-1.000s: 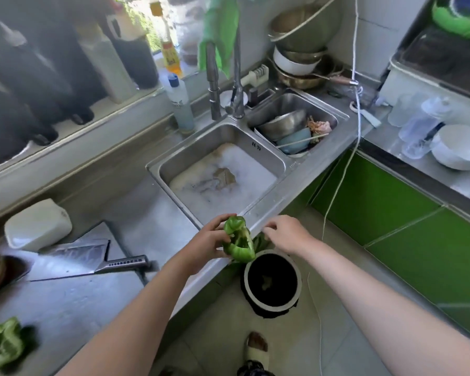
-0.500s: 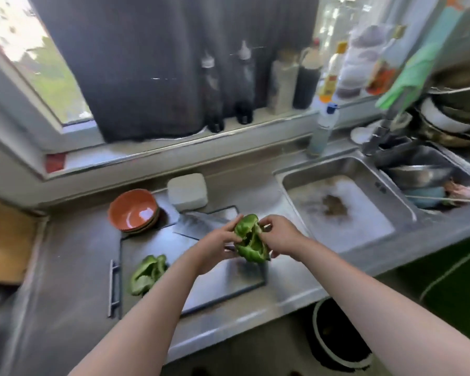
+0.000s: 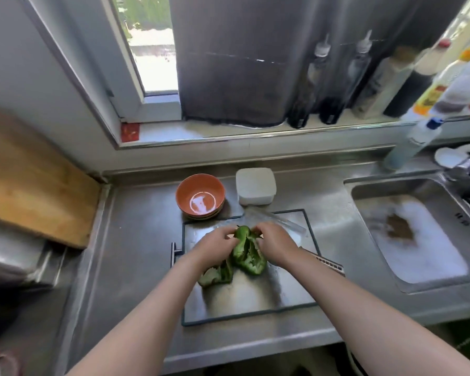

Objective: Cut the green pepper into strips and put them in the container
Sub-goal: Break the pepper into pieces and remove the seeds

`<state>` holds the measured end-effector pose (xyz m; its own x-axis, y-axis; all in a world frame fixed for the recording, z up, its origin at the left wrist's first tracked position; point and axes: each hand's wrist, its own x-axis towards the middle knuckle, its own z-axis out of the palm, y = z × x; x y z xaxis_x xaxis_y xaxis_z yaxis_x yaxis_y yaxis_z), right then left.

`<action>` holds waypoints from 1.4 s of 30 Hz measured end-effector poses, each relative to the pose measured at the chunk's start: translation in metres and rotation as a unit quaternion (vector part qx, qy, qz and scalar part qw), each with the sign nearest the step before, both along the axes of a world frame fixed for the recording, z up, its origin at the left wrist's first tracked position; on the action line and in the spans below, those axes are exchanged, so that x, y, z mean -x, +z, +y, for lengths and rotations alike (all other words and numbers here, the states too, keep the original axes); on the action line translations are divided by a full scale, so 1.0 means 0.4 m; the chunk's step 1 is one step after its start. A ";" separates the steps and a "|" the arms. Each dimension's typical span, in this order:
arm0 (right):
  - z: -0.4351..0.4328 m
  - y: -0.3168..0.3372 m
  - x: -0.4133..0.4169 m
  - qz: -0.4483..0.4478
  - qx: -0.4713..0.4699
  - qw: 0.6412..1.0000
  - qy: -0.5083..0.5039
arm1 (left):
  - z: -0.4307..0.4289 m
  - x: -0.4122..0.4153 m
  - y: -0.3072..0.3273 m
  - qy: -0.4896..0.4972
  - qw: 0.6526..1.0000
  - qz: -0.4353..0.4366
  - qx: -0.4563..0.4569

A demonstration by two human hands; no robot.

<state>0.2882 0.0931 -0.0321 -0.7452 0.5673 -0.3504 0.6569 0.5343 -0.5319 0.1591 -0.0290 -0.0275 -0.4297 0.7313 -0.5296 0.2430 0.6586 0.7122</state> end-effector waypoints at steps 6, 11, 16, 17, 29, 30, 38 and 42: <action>0.031 -0.020 0.009 0.033 0.034 0.999 -0.004 | -0.010 0.027 -0.041 -0.041 0.990 0.130 0.038; 0.043 -0.037 -0.016 0.006 0.057 0.998 -0.018 | -0.029 0.021 -0.046 -0.011 0.984 0.180 0.007; 0.026 -0.053 -0.012 0.002 0.075 0.997 0.020 | -0.043 0.011 -0.034 0.000 0.975 0.216 0.053; 0.029 -0.052 -0.012 0.013 0.076 0.997 0.014 | -0.042 0.005 -0.033 -0.006 0.972 0.230 0.052; 0.115 -0.060 -0.144 0.035 0.048 0.997 -0.044 | -0.043 -0.067 -0.070 -0.132 0.933 0.321 0.098; 0.115 -0.067 -0.154 0.030 0.039 0.998 -0.045 | -0.041 -0.075 -0.071 -0.104 0.938 0.319 0.084; 0.101 -0.113 -0.239 -0.186 -0.108 0.976 0.014 | -0.023 -0.099 -0.092 -0.031 0.951 0.303 0.051; 0.111 -0.120 -0.250 -0.160 -0.093 0.982 0.044 | -0.030 -0.108 -0.101 -0.045 0.926 0.367 0.074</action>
